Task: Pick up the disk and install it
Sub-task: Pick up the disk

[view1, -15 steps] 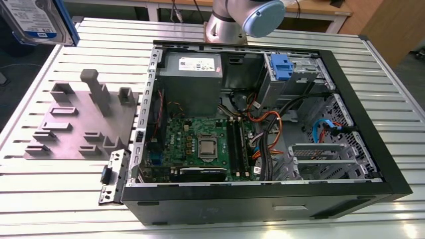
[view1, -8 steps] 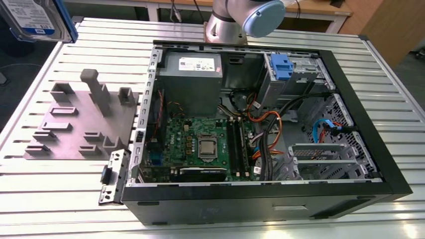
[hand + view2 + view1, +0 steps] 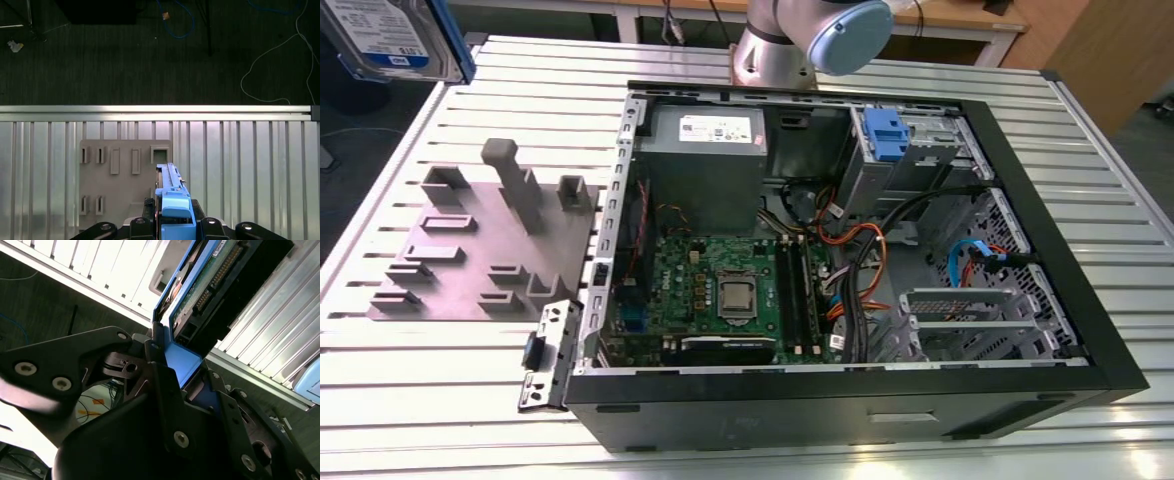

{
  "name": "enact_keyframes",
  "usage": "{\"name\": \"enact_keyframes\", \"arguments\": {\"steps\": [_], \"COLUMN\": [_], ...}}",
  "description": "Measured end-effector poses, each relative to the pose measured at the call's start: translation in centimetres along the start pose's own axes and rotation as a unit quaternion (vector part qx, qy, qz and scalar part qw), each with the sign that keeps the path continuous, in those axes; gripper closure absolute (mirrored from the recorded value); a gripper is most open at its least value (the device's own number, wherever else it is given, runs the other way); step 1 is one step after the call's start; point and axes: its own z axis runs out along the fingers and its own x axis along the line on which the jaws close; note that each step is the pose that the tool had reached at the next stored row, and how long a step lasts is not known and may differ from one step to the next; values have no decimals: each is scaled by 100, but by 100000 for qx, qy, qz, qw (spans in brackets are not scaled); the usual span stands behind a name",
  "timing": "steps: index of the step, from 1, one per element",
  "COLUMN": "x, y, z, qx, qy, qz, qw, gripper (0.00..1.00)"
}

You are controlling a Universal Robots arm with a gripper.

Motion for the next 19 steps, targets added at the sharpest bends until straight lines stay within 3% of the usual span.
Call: {"name": "enact_keyframes", "arguments": {"steps": [8,13,19], "x": [-1,-4,-4], "y": [0,2,2], "z": [-6,-92,-98], "qx": [3,-9,-9], "qy": [14,21,19], "qz": [1,4,3], "qw": [100000,100000,100000], "gripper": [63,63,63]}}
